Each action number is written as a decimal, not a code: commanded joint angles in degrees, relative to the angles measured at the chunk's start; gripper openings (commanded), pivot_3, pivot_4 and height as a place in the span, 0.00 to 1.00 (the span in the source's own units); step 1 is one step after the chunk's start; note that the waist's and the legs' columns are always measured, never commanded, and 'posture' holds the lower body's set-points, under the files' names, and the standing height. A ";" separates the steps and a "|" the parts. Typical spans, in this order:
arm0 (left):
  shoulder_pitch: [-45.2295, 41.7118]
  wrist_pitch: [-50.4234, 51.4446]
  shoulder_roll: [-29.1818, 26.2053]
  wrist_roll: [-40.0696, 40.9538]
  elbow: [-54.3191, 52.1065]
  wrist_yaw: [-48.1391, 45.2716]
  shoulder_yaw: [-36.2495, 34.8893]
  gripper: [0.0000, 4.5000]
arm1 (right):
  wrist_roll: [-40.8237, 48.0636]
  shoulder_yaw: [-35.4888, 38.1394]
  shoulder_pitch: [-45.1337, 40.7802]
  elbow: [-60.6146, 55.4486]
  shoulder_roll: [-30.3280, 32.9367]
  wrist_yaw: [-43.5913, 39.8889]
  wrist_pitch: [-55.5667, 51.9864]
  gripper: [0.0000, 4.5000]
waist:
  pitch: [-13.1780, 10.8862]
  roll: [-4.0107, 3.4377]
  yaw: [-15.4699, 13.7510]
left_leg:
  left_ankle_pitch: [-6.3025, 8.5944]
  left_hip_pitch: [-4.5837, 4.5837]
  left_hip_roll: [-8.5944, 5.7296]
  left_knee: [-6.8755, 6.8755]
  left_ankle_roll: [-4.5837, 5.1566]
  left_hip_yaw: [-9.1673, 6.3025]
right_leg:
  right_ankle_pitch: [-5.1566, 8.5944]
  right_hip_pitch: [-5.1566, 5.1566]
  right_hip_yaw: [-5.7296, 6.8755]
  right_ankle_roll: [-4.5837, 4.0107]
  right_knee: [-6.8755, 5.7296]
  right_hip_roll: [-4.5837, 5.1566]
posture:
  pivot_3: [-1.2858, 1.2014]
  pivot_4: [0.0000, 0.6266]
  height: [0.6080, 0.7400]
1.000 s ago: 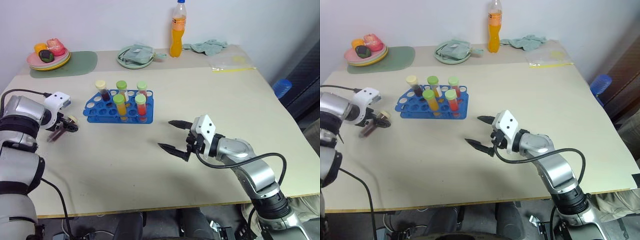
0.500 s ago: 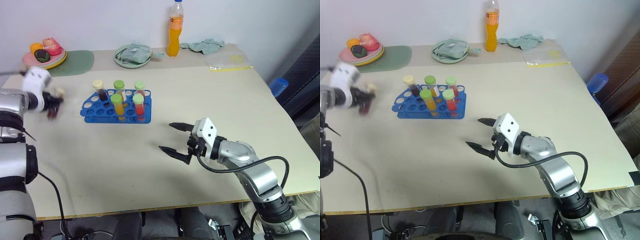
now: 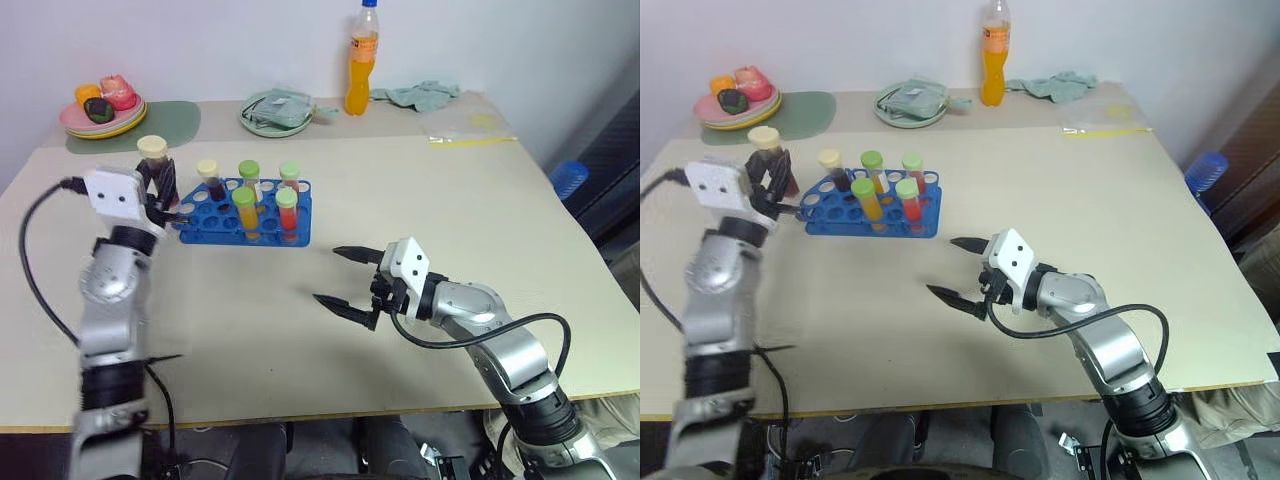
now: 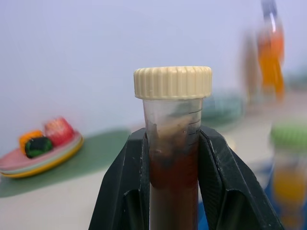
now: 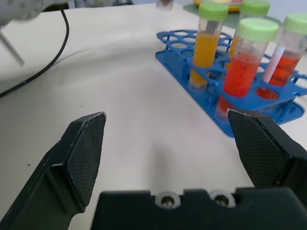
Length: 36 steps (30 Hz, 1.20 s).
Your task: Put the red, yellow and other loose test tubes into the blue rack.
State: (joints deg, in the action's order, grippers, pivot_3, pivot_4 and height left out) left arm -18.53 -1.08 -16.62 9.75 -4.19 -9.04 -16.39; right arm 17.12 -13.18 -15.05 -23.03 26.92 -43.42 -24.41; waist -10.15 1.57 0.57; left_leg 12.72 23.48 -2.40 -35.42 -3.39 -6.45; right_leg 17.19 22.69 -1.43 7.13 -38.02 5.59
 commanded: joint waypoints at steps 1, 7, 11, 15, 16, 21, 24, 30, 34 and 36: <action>-0.13 -3.22 3.97 -2.69 -1.85 5.18 1.56 0.18 | 0.23 0.17 -0.94 -0.57 -0.52 -0.45 1.44 1.00 | 0.00 0.01 0.04 | 0.00 0.00 0.00 0.00 0.00 0.02 | 0.00 0.00 0.02 0.00 -0.01 -0.01 | 0.52 0.24 1.00; -0.87 -8.15 6.49 -6.30 3.79 8.05 3.63 0.18 | -0.21 0.38 -0.59 -0.84 -0.81 0.36 1.48 1.00 | 0.00 0.00 0.23 | 0.01 -0.02 0.00 0.00 0.02 0.05 | 0.00 0.00 0.03 0.00 -0.02 -0.05 | 0.52 0.24 1.00; -1.18 -8.94 5.88 -8.64 5.92 9.28 4.52 0.18 | -0.47 0.57 -0.22 -1.18 -0.96 1.09 1.57 1.00 | 0.00 0.00 0.16 | 0.01 -0.02 0.00 -0.01 0.02 0.05 | 0.00 -0.02 0.03 0.00 -0.01 -0.05 | 0.52 0.24 1.00; -0.91 -8.05 5.77 -8.15 7.00 8.49 4.92 0.18 | -0.42 0.65 0.10 -1.42 -1.19 1.59 1.48 1.00 | 0.00 0.00 0.18 | 0.01 -0.02 0.00 -0.01 0.02 0.04 | 0.00 -0.02 0.04 0.00 -0.01 -0.05 | 0.52 0.24 1.00; -0.97 -7.88 5.83 -7.80 7.36 8.09 5.09 0.18 | -0.37 0.63 0.17 -1.45 -1.25 1.66 1.46 1.00 | 0.00 0.00 0.17 | 0.01 -0.02 0.00 -0.01 0.02 0.04 | 0.00 -0.02 0.04 0.00 -0.01 -0.05 | 0.52 0.24 1.00; -2.56 -6.25 6.90 -5.71 10.77 7.41 4.97 0.18 | -0.26 0.54 0.24 -1.39 -1.53 1.77 1.51 1.00 | 0.00 0.00 0.11 | 0.01 -0.02 0.00 -0.02 0.02 0.04 | 0.00 -0.03 0.05 0.00 -0.01 -0.05 | 0.52 0.24 1.00; -3.38 -6.79 6.73 -5.60 12.14 7.07 5.14 0.18 | -0.27 0.48 0.24 -1.42 -1.63 1.76 1.50 1.00 | 0.01 0.00 0.15 | 0.01 -0.02 0.00 -0.03 0.02 0.03 | 0.00 -0.05 0.07 0.00 0.00 -0.05 | 0.52 0.24 1.00; -4.79 -8.29 6.48 -5.73 15.37 6.28 5.27 0.18 | -0.29 0.50 0.28 -1.44 -1.72 1.90 1.46 1.00 | 0.00 0.00 0.12 | 0.01 -0.02 0.00 -0.04 0.02 0.02 | 0.00 -0.04 0.08 0.00 0.00 -0.06 | 0.52 0.24 1.00; -4.74 -8.55 6.43 -5.25 15.87 5.65 5.01 0.18 | -0.37 0.58 0.43 -1.61 -1.59 1.99 1.50 1.00 | 0.00 0.00 0.11 | 0.01 -0.02 -0.01 -0.04 0.02 0.01 | 0.00 -0.06 0.08 0.00 0.00 -0.05 | 0.52 0.24 1.00; -4.40 -8.47 6.74 -4.21 15.25 5.48 4.45 0.40 | -0.39 0.66 0.45 -1.59 -1.50 1.99 1.59 1.00 | 0.00 0.00 0.10 | 0.01 -0.02 -0.01 -0.04 0.02 0.00 | 0.00 -0.06 0.09 0.00 0.00 -0.05 | 0.52 0.24 1.00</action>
State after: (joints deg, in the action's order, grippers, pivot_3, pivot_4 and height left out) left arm -22.34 -8.29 -9.86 4.48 12.42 -3.41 -11.55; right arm 16.50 -13.17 -14.64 -22.51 25.75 -41.58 -23.99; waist -10.14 1.58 0.67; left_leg 12.73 23.46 -2.41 -35.47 -3.37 -6.46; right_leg 17.20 22.63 -1.35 7.13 -38.02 5.54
